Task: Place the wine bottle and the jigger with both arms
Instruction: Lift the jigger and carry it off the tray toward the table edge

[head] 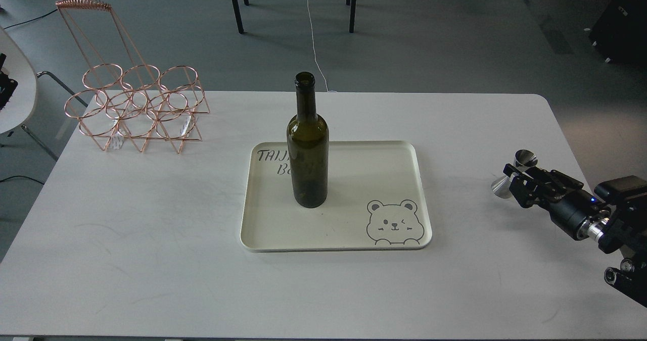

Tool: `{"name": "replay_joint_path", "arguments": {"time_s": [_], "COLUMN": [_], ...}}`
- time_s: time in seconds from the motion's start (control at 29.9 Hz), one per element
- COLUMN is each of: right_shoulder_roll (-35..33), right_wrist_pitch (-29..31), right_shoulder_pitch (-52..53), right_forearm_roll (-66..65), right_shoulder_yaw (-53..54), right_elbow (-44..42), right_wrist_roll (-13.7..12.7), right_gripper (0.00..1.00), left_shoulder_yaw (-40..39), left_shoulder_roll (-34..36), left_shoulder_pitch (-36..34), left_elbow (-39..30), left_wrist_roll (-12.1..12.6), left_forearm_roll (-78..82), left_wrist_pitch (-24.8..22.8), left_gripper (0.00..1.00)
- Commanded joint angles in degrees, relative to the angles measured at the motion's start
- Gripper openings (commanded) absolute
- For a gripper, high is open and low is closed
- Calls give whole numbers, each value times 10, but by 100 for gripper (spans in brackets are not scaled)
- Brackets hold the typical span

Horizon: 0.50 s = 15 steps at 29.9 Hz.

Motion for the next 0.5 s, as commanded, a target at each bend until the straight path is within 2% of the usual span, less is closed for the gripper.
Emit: {"name": "replay_joint_path", "arguments": {"time_s": [0.0,0.03,0.1,0.13,0.33,0.47], "right_shoulder_roll": [-30,-40,-58,-64,-138,-167], "right_wrist_pitch": [0,0,0,0,0,0], "right_shoulder_pitch": [-2,-2,-9,-14,-18,5], "right_forearm_roll": [4,4,5,5,45,97], "right_shoulder_yaw": [-1,-1,1,3,7,7], "right_elbow": [43,57,81,88,145,147], "right_wrist_roll": [0,0,0,0,0,0], "right_gripper": [70,73,88,91,95,96], "left_shoulder_yaw": [0,0,0,0,5,11], "left_shoulder_roll": [3,4,5,5,19,57], "left_shoulder_pitch": [0,0,0,0,0,9], "left_elbow": [0,0,0,0,-4,-60], "left_wrist_roll": [-1,-1,-1,-1,1,4], "left_forearm_roll": [-1,-1,-1,-1,0,9], "left_wrist_pitch": [0,0,0,0,0,0], "left_gripper": [99,99,99,99,99,99]}}
